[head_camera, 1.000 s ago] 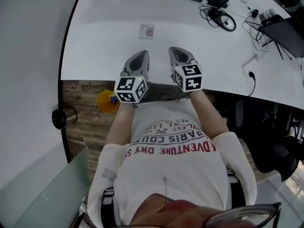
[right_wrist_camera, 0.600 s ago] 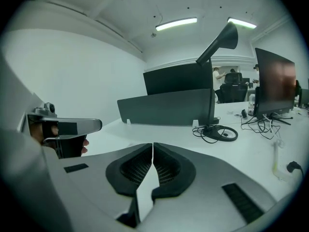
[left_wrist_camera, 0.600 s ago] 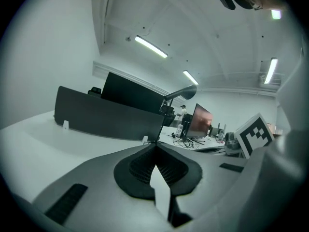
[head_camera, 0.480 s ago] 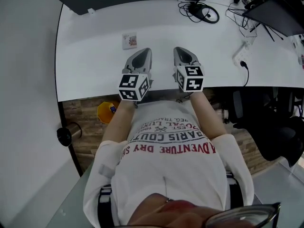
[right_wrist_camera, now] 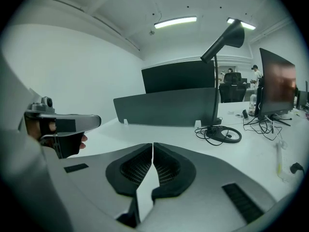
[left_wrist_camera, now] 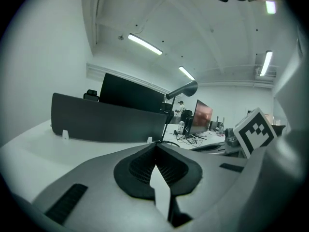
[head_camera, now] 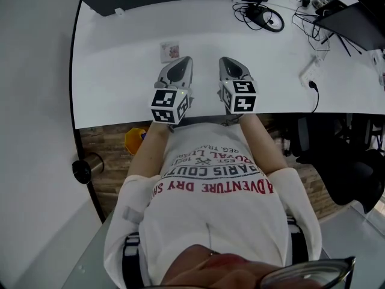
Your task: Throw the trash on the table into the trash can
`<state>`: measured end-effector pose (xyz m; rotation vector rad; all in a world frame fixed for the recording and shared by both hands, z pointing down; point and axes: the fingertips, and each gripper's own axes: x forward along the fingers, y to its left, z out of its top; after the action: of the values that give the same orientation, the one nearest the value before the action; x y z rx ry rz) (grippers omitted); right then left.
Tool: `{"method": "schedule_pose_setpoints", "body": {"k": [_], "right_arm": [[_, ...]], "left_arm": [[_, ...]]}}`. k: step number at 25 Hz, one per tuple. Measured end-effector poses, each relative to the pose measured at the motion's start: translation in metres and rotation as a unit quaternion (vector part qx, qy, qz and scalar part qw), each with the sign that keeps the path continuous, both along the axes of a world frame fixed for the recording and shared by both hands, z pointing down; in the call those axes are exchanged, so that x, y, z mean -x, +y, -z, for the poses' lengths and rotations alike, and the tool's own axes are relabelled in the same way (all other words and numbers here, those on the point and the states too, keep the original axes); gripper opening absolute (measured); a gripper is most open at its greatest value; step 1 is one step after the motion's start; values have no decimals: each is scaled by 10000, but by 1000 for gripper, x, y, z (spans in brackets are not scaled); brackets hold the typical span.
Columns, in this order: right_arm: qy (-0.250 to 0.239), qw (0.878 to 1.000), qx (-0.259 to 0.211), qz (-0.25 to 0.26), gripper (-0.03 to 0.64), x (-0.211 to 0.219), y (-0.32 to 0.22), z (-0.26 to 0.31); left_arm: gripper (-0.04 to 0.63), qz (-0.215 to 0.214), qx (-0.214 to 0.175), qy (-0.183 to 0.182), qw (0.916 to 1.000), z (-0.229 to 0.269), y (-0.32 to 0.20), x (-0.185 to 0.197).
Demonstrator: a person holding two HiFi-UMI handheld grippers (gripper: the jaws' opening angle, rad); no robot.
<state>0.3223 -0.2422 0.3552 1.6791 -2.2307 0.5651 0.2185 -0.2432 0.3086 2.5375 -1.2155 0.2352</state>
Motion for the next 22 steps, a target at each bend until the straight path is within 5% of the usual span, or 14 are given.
{"method": "schedule_pose_setpoints", "body": {"k": [15, 22], "right_arm": [[-143, 9982, 503, 306, 32, 54, -30, -37], [-301, 9893, 1300, 589, 37, 123, -72, -83]], "left_arm": [[23, 808, 486, 152, 9954, -34, -20, 76], [23, 819, 773, 109, 9936, -60, -58, 130]]}}
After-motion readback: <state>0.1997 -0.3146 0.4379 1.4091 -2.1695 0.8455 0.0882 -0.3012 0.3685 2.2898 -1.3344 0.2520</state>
